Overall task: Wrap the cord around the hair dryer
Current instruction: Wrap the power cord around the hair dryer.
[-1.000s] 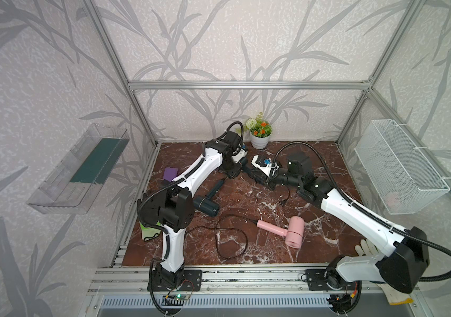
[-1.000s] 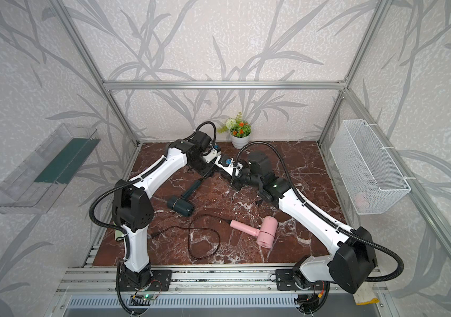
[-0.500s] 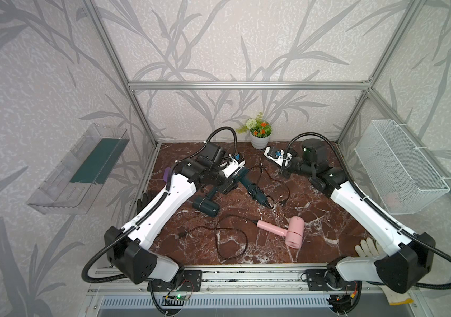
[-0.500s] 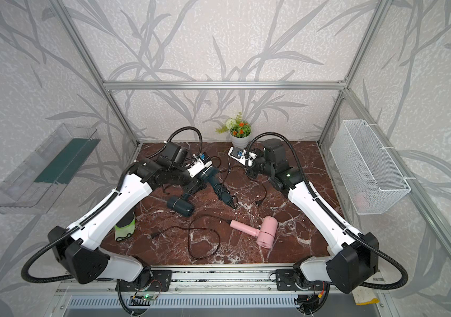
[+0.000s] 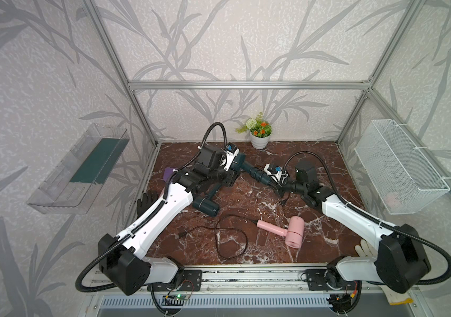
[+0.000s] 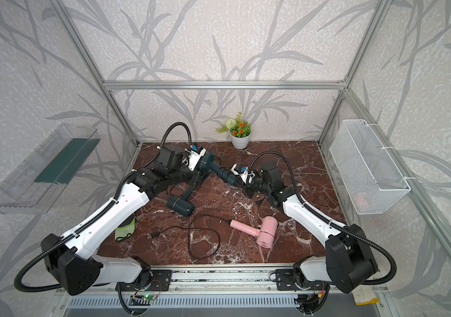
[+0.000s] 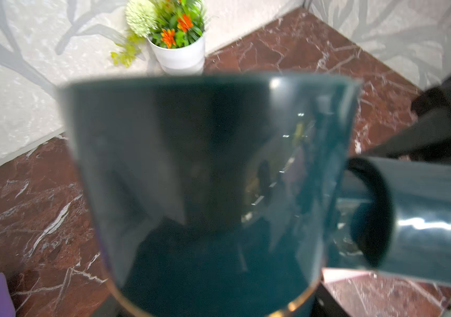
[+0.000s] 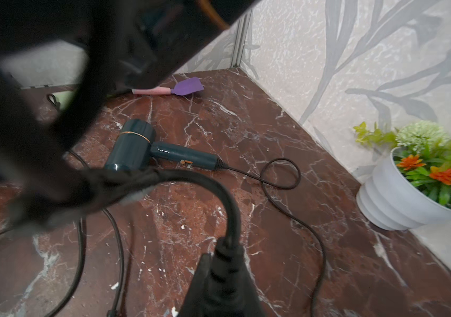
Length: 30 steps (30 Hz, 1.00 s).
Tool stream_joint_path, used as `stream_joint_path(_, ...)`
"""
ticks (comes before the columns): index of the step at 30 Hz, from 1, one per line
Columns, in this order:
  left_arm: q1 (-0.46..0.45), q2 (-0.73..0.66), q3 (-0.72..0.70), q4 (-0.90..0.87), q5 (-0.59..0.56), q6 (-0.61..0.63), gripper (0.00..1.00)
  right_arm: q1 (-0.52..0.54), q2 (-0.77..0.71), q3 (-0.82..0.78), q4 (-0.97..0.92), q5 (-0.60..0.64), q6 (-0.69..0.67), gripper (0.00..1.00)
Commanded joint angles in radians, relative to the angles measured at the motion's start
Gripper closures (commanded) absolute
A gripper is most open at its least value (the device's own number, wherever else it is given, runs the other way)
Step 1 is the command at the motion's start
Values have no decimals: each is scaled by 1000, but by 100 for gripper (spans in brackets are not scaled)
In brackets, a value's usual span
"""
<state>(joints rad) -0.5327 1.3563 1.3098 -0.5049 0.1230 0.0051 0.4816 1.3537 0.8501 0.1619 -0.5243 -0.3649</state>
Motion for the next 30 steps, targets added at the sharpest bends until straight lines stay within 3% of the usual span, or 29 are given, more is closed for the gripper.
stream_joint_path(1,0,19,-12,216,-104,-169,100,27,-11,-48,218,-44,152,100)
stream_joint_path(5,-5,66,-34,276,-225,-251,100,49,1,-106,372,-29,265,100)
stream_joint_path(8,-9,93,-54,311,-306,-298,100,81,-9,-115,387,19,276,100)
stream_joint_path(20,-5,69,-139,402,-413,-384,100,62,31,-228,640,39,494,100)
stream_joint_path(23,-4,98,-118,387,-437,-400,100,110,39,-219,603,59,462,100)
stream_joint_path(30,-16,175,-63,352,-555,-401,100,218,-59,-121,271,183,287,100)
